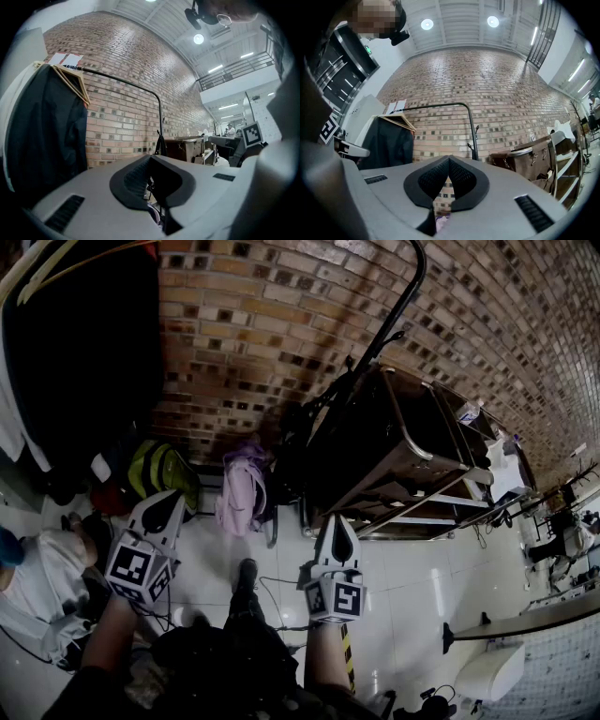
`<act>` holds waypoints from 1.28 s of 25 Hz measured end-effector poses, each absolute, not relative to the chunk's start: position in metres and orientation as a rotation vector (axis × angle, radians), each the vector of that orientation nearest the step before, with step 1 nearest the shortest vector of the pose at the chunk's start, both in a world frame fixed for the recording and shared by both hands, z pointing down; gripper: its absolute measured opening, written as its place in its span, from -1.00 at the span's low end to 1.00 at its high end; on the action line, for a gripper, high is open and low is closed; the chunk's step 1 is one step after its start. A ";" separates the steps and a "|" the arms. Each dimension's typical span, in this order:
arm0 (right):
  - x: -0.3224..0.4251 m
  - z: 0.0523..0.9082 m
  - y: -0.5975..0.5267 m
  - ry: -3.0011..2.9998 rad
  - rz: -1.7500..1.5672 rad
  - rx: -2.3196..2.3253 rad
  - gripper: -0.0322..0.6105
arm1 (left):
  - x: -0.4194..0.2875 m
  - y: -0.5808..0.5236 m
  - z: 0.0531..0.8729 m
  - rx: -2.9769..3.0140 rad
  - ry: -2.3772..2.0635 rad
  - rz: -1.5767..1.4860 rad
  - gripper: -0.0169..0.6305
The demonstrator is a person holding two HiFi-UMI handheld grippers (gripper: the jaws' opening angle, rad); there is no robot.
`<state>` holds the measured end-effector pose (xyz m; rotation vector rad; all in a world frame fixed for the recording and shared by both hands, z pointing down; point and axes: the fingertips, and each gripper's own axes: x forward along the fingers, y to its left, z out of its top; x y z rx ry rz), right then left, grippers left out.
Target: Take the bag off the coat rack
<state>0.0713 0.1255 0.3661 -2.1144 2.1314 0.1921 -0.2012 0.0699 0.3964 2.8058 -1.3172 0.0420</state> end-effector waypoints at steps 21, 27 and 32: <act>0.202 0.400 -0.132 2.271 0.114 -2.074 -0.85 | -0.067 -0.148 0.414 2.734 -1.414 0.066 -0.86; 0.237 0.405 -0.196 2.318 0.034 -2.027 -0.68 | -0.027 -0.196 0.409 2.730 -1.450 0.071 -0.86; 0.253 0.418 -0.237 2.362 0.030 -2.023 -0.61 | -0.016 -0.231 0.407 2.684 -1.526 0.054 -0.86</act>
